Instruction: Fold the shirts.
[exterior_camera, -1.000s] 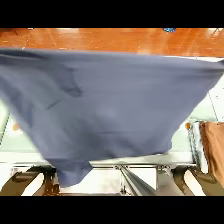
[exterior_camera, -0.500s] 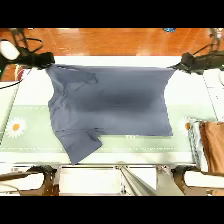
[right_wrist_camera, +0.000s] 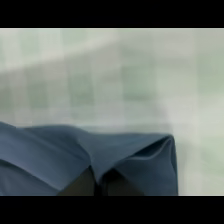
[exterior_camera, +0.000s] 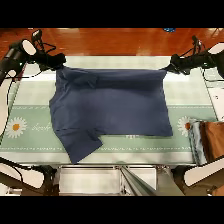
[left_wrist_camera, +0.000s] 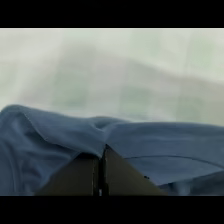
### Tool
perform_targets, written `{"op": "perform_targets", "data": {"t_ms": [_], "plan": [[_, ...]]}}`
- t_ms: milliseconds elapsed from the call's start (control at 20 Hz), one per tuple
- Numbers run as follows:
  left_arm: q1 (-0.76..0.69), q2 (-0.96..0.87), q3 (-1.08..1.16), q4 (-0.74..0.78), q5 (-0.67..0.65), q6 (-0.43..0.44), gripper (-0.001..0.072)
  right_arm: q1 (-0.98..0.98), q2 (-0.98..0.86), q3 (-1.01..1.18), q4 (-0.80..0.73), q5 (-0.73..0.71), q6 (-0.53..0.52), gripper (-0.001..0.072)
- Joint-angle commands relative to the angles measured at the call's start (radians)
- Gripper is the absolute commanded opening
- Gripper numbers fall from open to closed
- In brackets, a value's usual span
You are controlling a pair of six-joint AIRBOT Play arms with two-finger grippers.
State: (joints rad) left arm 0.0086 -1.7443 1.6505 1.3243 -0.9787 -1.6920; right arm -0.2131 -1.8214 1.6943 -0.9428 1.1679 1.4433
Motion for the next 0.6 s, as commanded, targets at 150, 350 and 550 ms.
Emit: {"op": "perform_targets", "data": {"t_ms": [150, 350, 550], "plan": [[0.056, -0.001, -0.027, -0.033, -0.359, 0.182, 0.0015, -0.020, -0.011, -0.002, -0.146, 0.296, -0.031, 0.0028], [0.066, -0.002, -0.137, -0.047, -0.409, 0.218, 0.0015, -0.008, -0.011, -0.092, -0.164, 0.302, -0.033, 0.0028], [0.066, -0.002, -0.218, -0.076, -0.391, 0.218, 0.0016, 0.024, -0.012, -0.170, -0.167, 0.238, -0.033, 0.0029]]}}
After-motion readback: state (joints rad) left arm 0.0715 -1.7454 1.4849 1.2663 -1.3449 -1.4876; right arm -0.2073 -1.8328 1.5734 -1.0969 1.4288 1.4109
